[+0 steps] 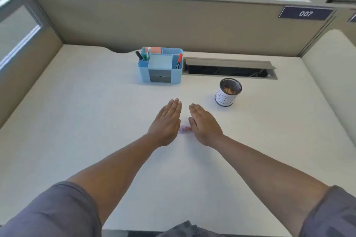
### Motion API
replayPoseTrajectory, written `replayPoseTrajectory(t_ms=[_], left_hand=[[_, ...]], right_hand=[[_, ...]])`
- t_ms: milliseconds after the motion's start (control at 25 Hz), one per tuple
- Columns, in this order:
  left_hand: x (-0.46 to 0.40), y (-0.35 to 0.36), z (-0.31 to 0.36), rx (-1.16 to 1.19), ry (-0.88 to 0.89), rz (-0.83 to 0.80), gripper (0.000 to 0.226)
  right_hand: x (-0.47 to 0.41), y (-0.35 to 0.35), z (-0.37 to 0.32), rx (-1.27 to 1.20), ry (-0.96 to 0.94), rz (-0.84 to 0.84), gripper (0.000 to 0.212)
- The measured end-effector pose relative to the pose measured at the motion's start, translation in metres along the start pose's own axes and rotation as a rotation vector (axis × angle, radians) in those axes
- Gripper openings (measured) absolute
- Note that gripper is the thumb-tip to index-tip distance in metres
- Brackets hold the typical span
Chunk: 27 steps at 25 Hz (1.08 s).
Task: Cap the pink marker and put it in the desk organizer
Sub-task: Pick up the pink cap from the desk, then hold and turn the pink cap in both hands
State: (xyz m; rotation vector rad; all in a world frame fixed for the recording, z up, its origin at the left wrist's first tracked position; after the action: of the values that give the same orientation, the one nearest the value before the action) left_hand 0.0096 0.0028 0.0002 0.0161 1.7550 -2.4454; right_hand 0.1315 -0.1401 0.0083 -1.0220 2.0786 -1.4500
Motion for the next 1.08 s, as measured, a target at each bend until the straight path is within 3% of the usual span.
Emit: replayPoseTrajectory(t_ms=[240, 360, 520, 640, 840, 960, 1080], left_hand=[[0.005, 0.032, 0.002, 0.401, -0.155, -0.089, 0.061], [0.002, 0.04, 0.003, 0.518, -0.227, -0.08, 0.062], [0.006, 0.053, 0.002, 0.556, -0.224, 0.005, 0.054], [0.004, 0.052, 0.002, 0.659, -0.326, 0.06, 0.041], [-0.007, 0.031, 0.002, 0.998, -0.516, 0.15, 0.019], [-0.014, 0.017, 0.006, 1.117, -0.528, 0.214, 0.021], [-0.017, 0.011, 0.008, 1.092, -0.516, 0.229, 0.024]], right_hand=[[0.016, 0.026, 0.015, -0.153, 0.07, -0.251, 0.06], [0.015, 0.029, 0.019, -0.165, 0.045, -0.242, 0.059], [0.011, 0.028, 0.02, -0.35, 0.018, -0.153, 0.023], [0.008, 0.029, 0.023, -0.471, 0.135, -0.124, 0.024], [0.002, 0.027, 0.021, -0.906, 0.406, -0.244, 0.016], [-0.002, 0.023, 0.023, -1.217, 0.524, -0.327, 0.012], [0.0, 0.023, 0.024, -1.462, 0.643, -0.371, 0.014]])
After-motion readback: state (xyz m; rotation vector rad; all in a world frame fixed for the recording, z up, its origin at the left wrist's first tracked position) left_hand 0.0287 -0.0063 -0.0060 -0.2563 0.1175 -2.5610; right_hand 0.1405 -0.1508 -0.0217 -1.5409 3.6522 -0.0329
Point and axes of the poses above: each hand's wrist, its own x-axis away from the middle knuckle, its own y-axis out of the palm, z = x × y, the point moved 1 cm from there along -x, towards the middle knuckle, and after that the axes turned 11 degrees about y, right-handed, at the moved point
